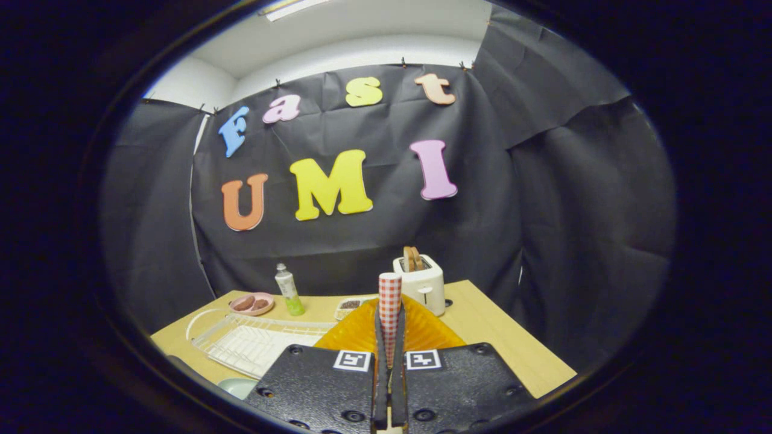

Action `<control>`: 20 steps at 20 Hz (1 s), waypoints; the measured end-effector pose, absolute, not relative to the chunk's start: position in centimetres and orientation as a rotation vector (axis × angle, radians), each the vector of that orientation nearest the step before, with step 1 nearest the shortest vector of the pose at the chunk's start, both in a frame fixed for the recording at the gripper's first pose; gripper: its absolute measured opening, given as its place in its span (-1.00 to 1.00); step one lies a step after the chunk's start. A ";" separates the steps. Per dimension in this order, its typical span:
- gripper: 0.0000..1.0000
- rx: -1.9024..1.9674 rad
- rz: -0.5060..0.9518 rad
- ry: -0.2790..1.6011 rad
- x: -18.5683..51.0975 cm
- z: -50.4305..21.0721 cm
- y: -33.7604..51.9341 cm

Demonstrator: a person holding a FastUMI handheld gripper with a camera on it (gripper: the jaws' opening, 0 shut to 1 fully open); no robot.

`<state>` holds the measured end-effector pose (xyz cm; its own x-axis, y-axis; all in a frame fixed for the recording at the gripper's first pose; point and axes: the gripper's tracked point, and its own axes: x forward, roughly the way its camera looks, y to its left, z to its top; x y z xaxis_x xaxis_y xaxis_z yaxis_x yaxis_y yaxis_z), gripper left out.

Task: Take the plate from the dish rack, then take the spoon from the basket and place it into the plate.

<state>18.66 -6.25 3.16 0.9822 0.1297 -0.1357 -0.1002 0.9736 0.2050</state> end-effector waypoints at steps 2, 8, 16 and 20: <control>-0.85 0.188 0.132 0.112 15.7 3.7 -4.0; -0.84 0.150 0.201 0.081 8.2 0.7 5.3; -0.84 0.214 0.280 0.202 6.5 -8.2 15.3; -0.84 0.233 0.261 0.213 6.4 -9.9 16.9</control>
<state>6.39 16.89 -9.87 0.9440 0.2780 -0.1775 -0.2290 0.9398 0.2537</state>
